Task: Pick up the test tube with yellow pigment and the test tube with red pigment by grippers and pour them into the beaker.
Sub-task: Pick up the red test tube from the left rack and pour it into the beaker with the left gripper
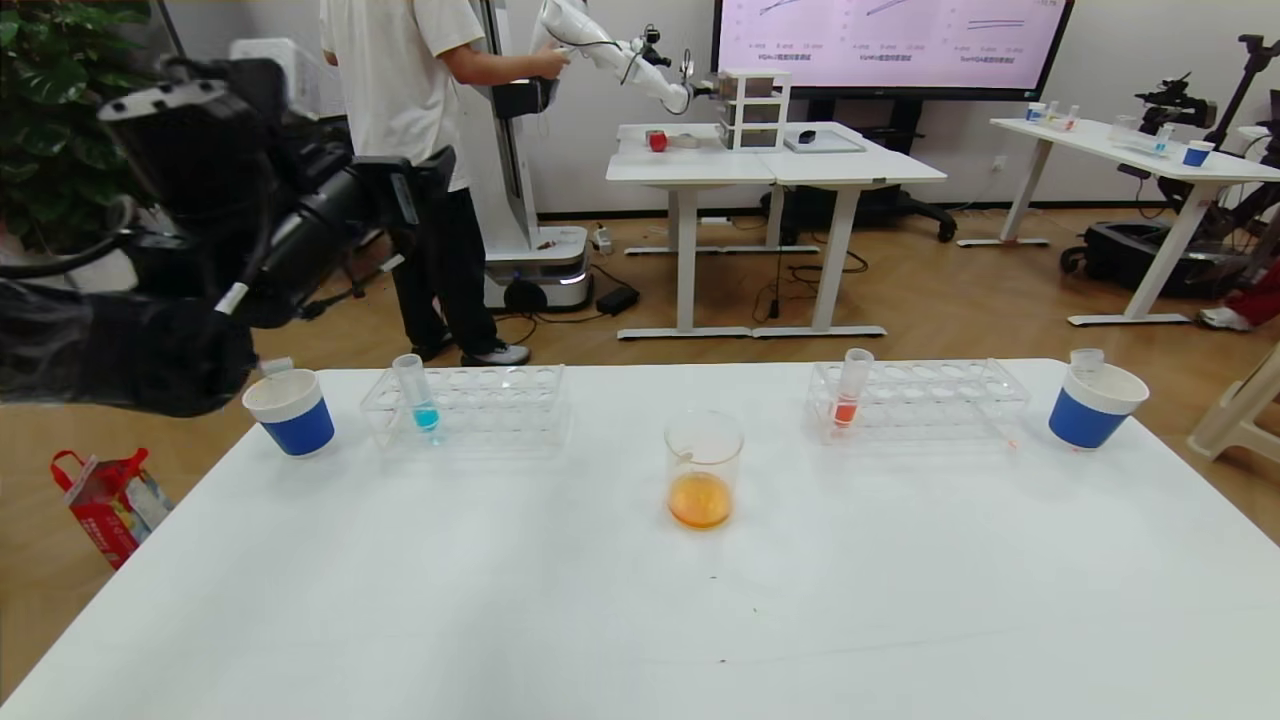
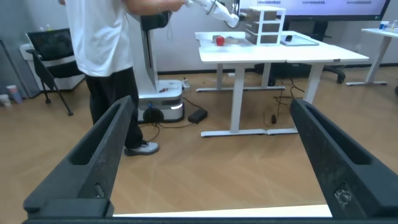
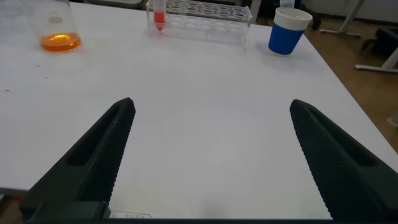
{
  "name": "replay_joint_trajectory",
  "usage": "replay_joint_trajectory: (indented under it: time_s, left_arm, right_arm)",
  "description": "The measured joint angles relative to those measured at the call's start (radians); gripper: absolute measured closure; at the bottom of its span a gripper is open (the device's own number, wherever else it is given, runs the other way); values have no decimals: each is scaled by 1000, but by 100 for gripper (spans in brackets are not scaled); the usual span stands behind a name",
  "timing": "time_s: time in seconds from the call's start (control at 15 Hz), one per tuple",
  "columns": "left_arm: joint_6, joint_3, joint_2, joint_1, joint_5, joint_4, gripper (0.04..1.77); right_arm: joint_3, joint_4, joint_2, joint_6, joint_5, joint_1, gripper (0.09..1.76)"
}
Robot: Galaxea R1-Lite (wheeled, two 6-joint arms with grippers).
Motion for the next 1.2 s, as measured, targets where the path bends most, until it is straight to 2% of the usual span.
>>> replay_joint_trajectory:
  time_s: [0.2,0.67,0.93,1.07,1.2]
  left_arm:
    - [61,143,-206,-6,-3,27,6]
    - [106,505,-737,-8,-2,234,6]
    - [110,616,-1020,0,10,504,6]
    - [111,648,-1153,5,44,649,6]
    - [111,681,-1265,11,78,723,6]
  right_arm:
    - [0,0,0,0,0,0,11]
    - [0,0,0,0,0,0,11]
    - [0,0,0,0,0,0,11]
    - [0,0,0,0,0,0,11]
    - [0,0,0,0,0,0,11]
